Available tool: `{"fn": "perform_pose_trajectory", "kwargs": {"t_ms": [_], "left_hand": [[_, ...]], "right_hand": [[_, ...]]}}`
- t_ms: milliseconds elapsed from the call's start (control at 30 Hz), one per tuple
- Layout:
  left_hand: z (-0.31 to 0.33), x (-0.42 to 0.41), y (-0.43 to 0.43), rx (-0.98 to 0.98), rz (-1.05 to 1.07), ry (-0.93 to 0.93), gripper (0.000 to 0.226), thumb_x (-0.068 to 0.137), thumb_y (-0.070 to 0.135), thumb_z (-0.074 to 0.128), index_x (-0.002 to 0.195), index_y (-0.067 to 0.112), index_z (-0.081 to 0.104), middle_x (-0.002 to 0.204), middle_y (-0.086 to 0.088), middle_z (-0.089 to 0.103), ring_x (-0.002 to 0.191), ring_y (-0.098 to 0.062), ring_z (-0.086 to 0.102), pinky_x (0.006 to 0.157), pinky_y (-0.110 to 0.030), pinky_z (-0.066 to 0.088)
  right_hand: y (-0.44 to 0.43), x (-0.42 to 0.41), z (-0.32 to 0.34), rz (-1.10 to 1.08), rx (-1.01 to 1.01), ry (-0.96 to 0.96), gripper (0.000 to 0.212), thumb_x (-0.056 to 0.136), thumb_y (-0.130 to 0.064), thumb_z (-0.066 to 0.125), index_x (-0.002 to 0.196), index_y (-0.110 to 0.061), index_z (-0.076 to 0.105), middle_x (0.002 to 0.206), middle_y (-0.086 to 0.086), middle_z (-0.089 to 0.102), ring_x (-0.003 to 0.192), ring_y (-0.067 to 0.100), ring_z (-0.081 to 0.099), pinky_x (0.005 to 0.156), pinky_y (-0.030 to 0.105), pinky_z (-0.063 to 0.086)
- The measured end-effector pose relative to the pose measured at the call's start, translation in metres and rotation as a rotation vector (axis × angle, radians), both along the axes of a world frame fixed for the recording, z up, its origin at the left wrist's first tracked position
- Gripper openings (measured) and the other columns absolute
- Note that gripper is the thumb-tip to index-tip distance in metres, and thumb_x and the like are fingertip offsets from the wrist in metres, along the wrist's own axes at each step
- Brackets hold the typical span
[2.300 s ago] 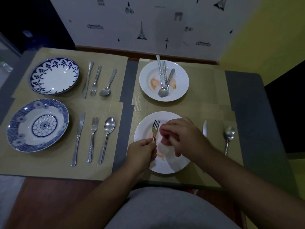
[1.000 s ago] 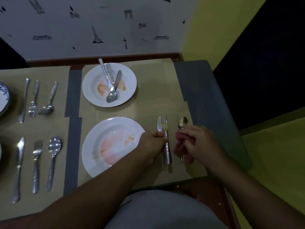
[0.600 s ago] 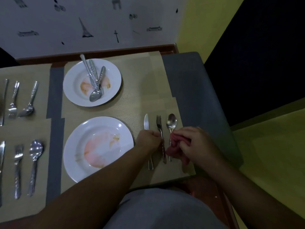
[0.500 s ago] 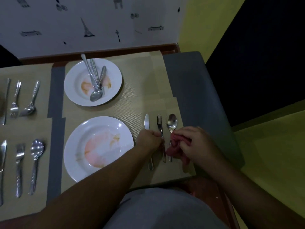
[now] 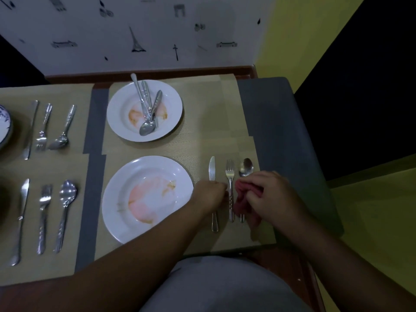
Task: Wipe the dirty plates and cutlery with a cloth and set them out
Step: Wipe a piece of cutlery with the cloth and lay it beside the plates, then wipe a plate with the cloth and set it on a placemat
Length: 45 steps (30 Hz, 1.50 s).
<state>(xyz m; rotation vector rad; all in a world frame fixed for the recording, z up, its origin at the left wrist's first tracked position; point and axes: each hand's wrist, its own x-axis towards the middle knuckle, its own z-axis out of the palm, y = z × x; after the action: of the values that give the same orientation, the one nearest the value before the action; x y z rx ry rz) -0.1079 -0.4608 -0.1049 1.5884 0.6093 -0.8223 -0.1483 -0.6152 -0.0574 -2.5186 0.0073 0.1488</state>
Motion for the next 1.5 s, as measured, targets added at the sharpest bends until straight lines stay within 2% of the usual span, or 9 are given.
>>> {"fn": "perform_pose_trajectory", "kwargs": {"t_ms": [300, 567, 667, 833, 933, 1033, 1200, 1400, 1500], "left_hand": [[0.034, -0.025, 0.096, -0.197, 0.347, 0.062, 0.018, 0.094, 0.010, 0.061, 0.103, -0.003, 0.070, 0.096, -0.013, 0.073, 0.089, -0.026, 0.070, 0.085, -0.034, 0.056], [0.021, -0.041, 0.225, 0.161, 0.541, -0.203, 0.012, 0.093, 0.022, 0.065, 0.091, 0.017, 0.077, 0.089, -0.006, 0.078, 0.093, -0.026, 0.073, 0.091, -0.044, 0.058], [0.015, -0.039, 0.250, 0.240, 0.478, -0.259, 0.012, 0.093, 0.018, 0.063, 0.098, 0.019, 0.073, 0.093, -0.003, 0.075, 0.086, -0.017, 0.071, 0.076, -0.032, 0.059], [0.005, -0.023, 0.259, 0.160, 0.256, -0.093, 0.019, 0.099, 0.028, 0.058, 0.111, 0.018, 0.069, 0.100, -0.006, 0.072, 0.089, -0.027, 0.070, 0.075, -0.044, 0.062], [0.004, -0.017, 0.262, 0.129, 0.179, -0.060, 0.021, 0.103, 0.022, 0.051, 0.113, 0.016, 0.069, 0.101, -0.007, 0.072, 0.088, -0.024, 0.070, 0.060, -0.032, 0.059], [0.002, -0.017, 0.264, 0.067, 0.172, -0.050, 0.024, 0.104, 0.020, 0.048, 0.114, 0.018, 0.070, 0.103, -0.009, 0.074, 0.093, -0.027, 0.072, 0.073, -0.043, 0.063], [0.001, -0.017, 0.265, 0.076, 0.112, -0.134, 0.024, 0.105, 0.020, 0.047, 0.111, 0.015, 0.070, 0.101, -0.009, 0.074, 0.092, -0.027, 0.072, 0.082, -0.051, 0.061], [0.005, -0.009, 0.264, 0.034, 0.118, -0.147, 0.026, 0.104, 0.024, 0.049, 0.109, 0.016, 0.072, 0.100, -0.010, 0.074, 0.094, -0.029, 0.072, 0.084, -0.054, 0.060], [0.008, -0.002, 0.272, 0.028, 0.178, -0.149, 0.026, 0.104, 0.026, 0.049, 0.112, 0.017, 0.072, 0.098, -0.008, 0.075, 0.091, -0.027, 0.073, 0.079, -0.050, 0.062]], "right_hand": [[0.076, 0.009, 0.025, 0.078, 0.188, 0.122, 0.031, 0.080, -0.003, 0.059, 0.090, -0.027, 0.076, 0.085, -0.013, 0.069, 0.070, 0.005, 0.067, 0.066, 0.020, 0.055], [0.158, 0.020, 0.022, 0.215, 0.272, 0.127, 0.036, 0.072, 0.007, 0.053, 0.085, -0.019, 0.074, 0.077, -0.017, 0.071, 0.068, 0.010, 0.070, 0.064, 0.011, 0.049], [0.183, 0.029, 0.022, 0.246, 0.317, 0.108, 0.033, 0.080, 0.009, 0.050, 0.086, -0.015, 0.072, 0.071, -0.011, 0.072, 0.054, 0.013, 0.068, 0.062, 0.013, 0.051], [0.202, 0.044, -0.026, 0.362, -0.020, 0.017, 0.025, 0.080, -0.009, 0.063, 0.102, -0.018, 0.070, 0.100, -0.005, 0.068, 0.093, 0.012, 0.059, 0.086, 0.024, 0.047], [0.205, 0.034, -0.052, 0.387, -0.211, 0.182, 0.047, 0.082, -0.022, 0.068, 0.128, -0.018, 0.057, 0.132, 0.001, 0.056, 0.123, 0.023, 0.049, 0.104, 0.036, 0.043], [0.205, 0.029, -0.064, 0.337, -0.229, 0.222, 0.068, 0.085, -0.026, 0.070, 0.146, -0.019, 0.039, 0.151, 0.000, 0.040, 0.139, 0.020, 0.033, 0.116, 0.035, 0.029], [0.212, 0.034, -0.073, 0.309, -0.255, 0.224, 0.072, 0.091, -0.021, 0.064, 0.152, -0.019, 0.027, 0.155, 0.001, 0.034, 0.142, 0.019, 0.029, 0.117, 0.040, 0.029], [0.256, 0.041, -0.038, 0.377, -0.007, 0.183, 0.034, 0.102, -0.010, 0.040, 0.132, 0.004, 0.050, 0.130, 0.024, 0.053, 0.107, 0.024, 0.049, 0.092, 0.024, 0.038], [0.260, 0.034, -0.040, 0.524, 0.002, 0.154, 0.032, 0.098, -0.018, 0.052, 0.129, -0.010, 0.056, 0.131, 0.010, 0.055, 0.117, 0.023, 0.051, 0.104, 0.025, 0.038]]}}
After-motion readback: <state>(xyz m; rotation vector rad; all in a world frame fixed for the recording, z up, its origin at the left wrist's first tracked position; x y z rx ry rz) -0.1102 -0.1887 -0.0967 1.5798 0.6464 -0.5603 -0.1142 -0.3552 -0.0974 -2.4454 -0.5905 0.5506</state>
